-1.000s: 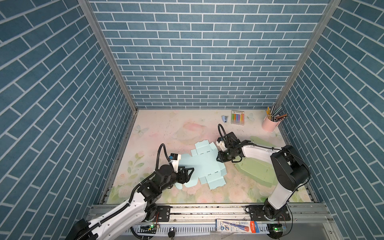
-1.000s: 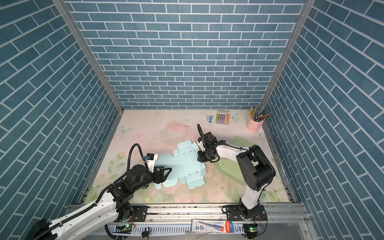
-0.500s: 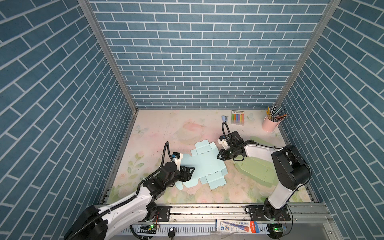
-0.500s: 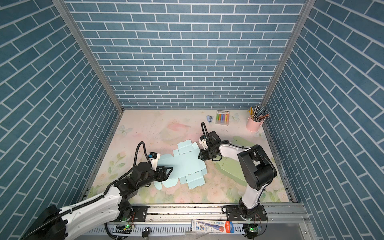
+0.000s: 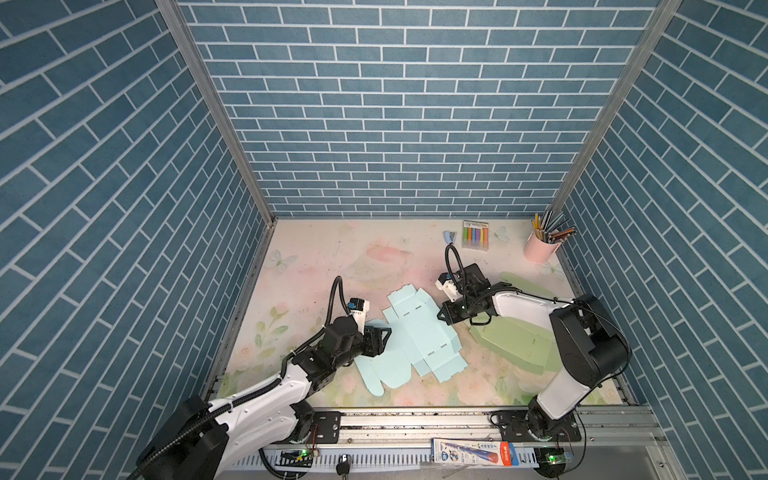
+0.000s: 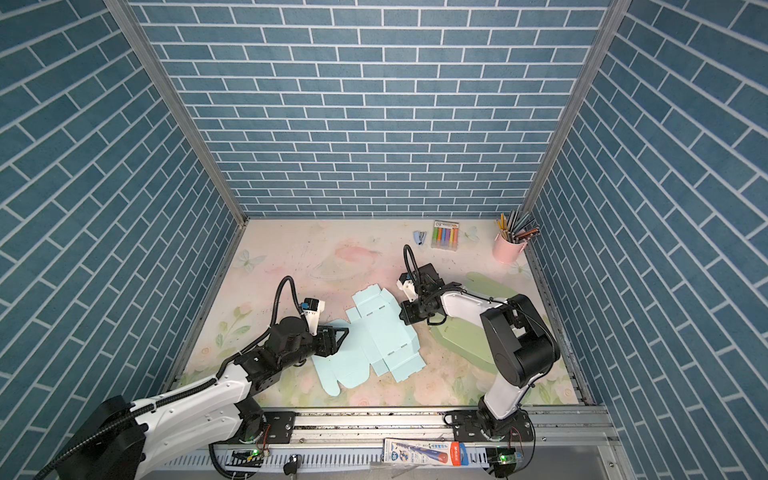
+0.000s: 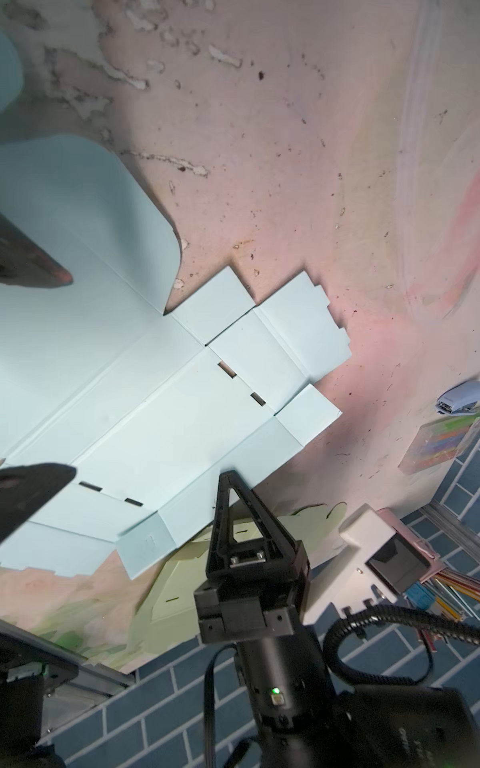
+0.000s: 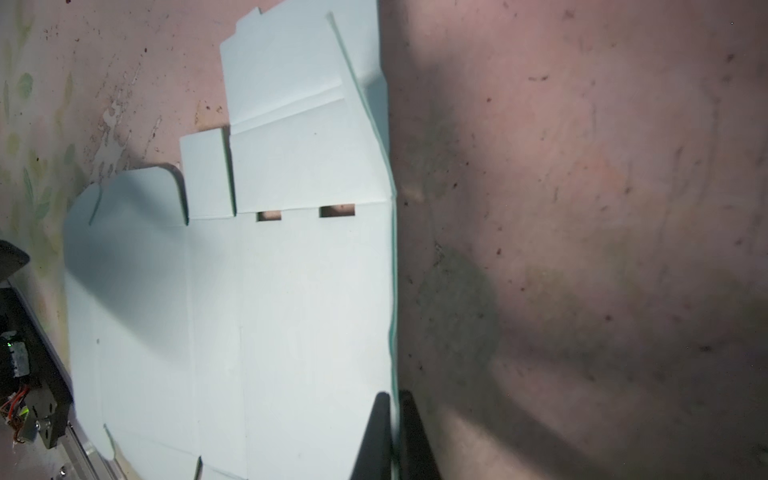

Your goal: Fold the paper box

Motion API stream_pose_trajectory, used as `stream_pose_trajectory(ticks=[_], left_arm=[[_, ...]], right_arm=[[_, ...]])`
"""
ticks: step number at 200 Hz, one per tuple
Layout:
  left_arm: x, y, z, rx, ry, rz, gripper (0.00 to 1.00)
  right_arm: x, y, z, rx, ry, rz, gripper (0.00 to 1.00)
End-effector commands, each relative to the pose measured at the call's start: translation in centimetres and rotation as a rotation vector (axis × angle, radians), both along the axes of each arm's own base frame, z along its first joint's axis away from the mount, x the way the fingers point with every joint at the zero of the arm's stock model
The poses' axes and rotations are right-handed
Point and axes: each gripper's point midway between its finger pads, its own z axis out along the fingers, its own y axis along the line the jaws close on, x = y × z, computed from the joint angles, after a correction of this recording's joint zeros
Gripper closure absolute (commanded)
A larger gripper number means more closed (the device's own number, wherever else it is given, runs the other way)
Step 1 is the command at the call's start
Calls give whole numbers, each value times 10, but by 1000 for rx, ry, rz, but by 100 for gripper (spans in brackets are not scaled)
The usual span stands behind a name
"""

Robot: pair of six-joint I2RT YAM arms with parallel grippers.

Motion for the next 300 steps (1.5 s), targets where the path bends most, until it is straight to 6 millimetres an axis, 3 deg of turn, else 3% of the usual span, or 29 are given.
stream_pose_trajectory(ticks=[1, 18, 35, 97, 144, 191, 300], left_arm=[[15, 0, 19, -20, -46, -4, 64], [27, 3, 24, -34, -45, -1, 88], [40, -2, 34, -49, -66, -18, 100], [105, -20, 48, -65, -101, -30, 100], [128, -36, 50, -70, -112, -78, 100], [120, -47, 43, -50, -98, -130, 100], [68, -64, 34, -6, -68, -195, 100]], right_arm=[[-1, 5, 24, -35, -115, 109, 98], [-9, 16, 32, -84, -182, 163, 99], [-13, 22, 39, -123, -218, 188, 100], [-26, 37, 65, -130, -319, 242, 100], [-24, 43, 66, -152, -344, 282, 100], [-22, 46, 70, -150, -365, 303, 100], [-23, 46, 74, -148, -400, 303, 100]])
